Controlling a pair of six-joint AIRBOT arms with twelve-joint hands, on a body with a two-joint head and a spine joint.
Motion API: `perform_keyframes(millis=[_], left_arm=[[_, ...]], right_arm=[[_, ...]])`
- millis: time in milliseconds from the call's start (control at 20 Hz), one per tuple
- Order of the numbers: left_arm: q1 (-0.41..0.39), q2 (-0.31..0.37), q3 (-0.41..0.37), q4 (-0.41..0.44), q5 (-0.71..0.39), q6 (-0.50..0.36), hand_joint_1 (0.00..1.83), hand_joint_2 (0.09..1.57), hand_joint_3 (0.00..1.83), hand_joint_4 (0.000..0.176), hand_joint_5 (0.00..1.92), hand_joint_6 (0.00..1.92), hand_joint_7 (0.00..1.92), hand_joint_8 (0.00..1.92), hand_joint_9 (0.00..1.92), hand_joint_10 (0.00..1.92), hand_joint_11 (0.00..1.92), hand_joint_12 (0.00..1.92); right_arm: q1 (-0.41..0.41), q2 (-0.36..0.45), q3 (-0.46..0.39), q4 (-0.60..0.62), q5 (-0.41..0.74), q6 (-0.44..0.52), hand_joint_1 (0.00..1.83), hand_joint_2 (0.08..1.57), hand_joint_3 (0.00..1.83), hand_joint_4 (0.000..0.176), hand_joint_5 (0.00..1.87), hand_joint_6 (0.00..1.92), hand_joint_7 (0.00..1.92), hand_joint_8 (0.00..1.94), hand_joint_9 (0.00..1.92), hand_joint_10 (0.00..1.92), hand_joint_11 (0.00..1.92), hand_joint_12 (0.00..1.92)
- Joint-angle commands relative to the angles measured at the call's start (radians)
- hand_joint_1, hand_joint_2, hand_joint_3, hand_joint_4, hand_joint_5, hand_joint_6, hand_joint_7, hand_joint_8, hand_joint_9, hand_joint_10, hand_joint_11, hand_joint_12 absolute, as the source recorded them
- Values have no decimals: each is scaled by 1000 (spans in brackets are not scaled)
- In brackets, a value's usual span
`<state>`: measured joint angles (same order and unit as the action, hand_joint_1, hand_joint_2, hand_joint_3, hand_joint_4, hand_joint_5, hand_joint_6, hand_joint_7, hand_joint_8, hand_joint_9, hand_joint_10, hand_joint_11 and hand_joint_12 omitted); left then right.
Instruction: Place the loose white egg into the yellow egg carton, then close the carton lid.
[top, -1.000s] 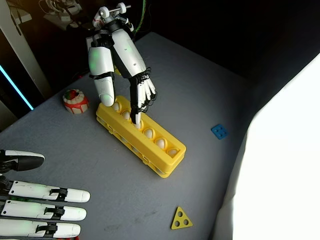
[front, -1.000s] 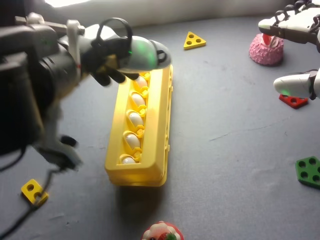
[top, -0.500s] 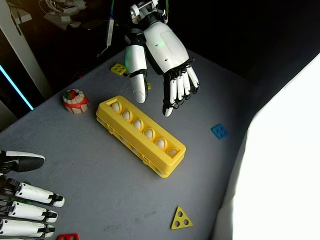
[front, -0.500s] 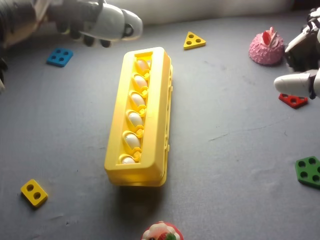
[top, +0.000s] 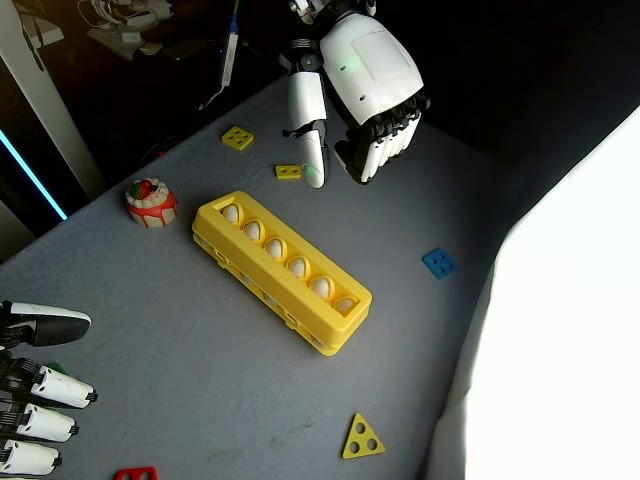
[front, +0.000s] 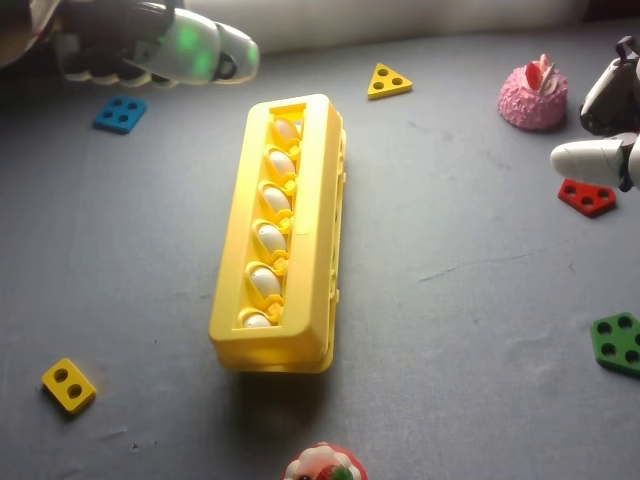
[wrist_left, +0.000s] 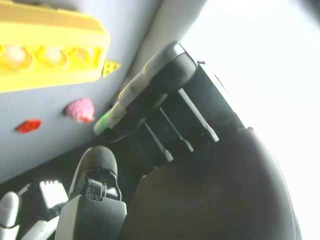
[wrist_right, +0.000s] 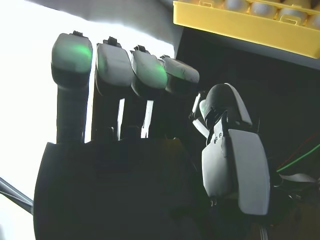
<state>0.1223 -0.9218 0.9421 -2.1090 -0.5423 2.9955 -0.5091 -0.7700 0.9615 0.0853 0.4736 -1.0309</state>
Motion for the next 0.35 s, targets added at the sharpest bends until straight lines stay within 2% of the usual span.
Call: perform_keyframes(millis=[0, 150, 200, 250, 300], left_arm=[[-14, 5, 0, 42, 55, 2, 41, 1323, 5, 0, 1139, 1921, 1251, 1921, 1265, 1921, 1224, 1921], [-13, 5, 5, 42, 67, 2, 84, 1358, 5, 0, 1171, 1921, 1262, 1921, 1263, 1921, 1253, 1921], [-13, 5, 10, 41, 70, 2, 103, 1357, 1, 36, 1182, 1921, 1262, 1921, 1259, 1921, 1249, 1921], [-13, 5, 13, 41, 73, 2, 103, 1357, 1, 36, 1182, 1921, 1262, 1921, 1259, 1921, 1249, 1921], [-12, 6, 16, 41, 75, 2, 114, 1355, 0, 59, 1173, 1921, 1253, 1921, 1252, 1921, 1229, 1921]], right_arm=[[6, 8, -1, 3, 120, -3, 111, 1261, 4, 0, 1138, 1884, 1324, 1941, 1351, 1921, 1311, 1921], [6, 8, -1, 3, 121, -3, 145, 1359, 14, 0, 1077, 1912, 1248, 1941, 1282, 1921, 1247, 1921], [6, 8, -1, 2, 121, -3, 174, 1364, 11, 0, 1061, 1913, 1228, 1941, 1253, 1921, 1223, 1921], [6, 8, -1, 2, 122, -3, 174, 1364, 11, 0, 1061, 1913, 1228, 1941, 1253, 1921, 1223, 1921], [6, 8, -1, 2, 123, -3, 184, 1364, 7, 0, 1054, 1901, 1216, 1941, 1237, 1921, 1205, 1921]])
